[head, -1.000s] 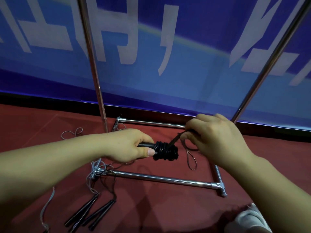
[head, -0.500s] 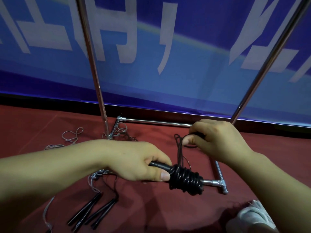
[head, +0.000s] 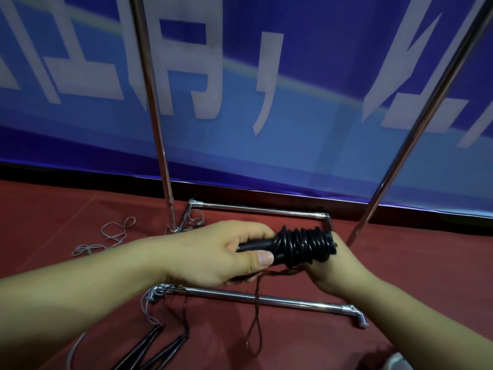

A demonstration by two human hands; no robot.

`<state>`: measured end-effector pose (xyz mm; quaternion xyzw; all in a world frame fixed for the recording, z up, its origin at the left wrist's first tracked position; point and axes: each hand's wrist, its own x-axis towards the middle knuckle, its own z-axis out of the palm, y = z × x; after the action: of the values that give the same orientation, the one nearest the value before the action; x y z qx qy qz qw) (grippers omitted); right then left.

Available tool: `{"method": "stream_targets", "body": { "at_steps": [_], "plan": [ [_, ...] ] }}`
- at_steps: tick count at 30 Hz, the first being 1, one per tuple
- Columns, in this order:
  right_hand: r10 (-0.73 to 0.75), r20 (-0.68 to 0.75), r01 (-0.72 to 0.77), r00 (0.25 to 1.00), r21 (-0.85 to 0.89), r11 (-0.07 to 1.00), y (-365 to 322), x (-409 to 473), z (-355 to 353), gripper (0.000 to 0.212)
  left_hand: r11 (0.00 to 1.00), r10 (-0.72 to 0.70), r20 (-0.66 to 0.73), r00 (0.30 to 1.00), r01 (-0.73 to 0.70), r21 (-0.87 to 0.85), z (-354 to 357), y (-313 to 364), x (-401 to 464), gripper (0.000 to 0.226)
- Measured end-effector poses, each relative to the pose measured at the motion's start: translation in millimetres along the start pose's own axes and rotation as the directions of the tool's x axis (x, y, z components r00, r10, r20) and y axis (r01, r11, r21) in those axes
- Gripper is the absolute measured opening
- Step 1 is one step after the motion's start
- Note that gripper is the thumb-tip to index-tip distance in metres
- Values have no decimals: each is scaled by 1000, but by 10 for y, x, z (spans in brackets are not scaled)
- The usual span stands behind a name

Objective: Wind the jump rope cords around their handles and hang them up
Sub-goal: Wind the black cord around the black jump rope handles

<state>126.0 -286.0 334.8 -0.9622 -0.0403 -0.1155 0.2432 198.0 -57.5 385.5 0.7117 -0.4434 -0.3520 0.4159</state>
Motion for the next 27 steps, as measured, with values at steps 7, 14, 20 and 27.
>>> {"method": "stream_targets", "body": {
  "at_steps": [7,14,20,27],
  "plan": [
    [28,63,-34,998,96,995,-118,-7,233,40,1000,-1,-261,965,-6,-27,-13,-98,74,12],
    [-1,150,-4,989,35,999,-343,6,273,45,964,-67,-437,897,170,203,-126,-331,135,5],
    [-40,175,21,984,108,994,-439,14,274,25,922,-99,-483,870,263,285,-166,-393,126,3],
    [97,113,-115,989,164,980,-520,44,266,11,860,-92,-539,837,340,381,-199,-403,143,11]
  ]
}}
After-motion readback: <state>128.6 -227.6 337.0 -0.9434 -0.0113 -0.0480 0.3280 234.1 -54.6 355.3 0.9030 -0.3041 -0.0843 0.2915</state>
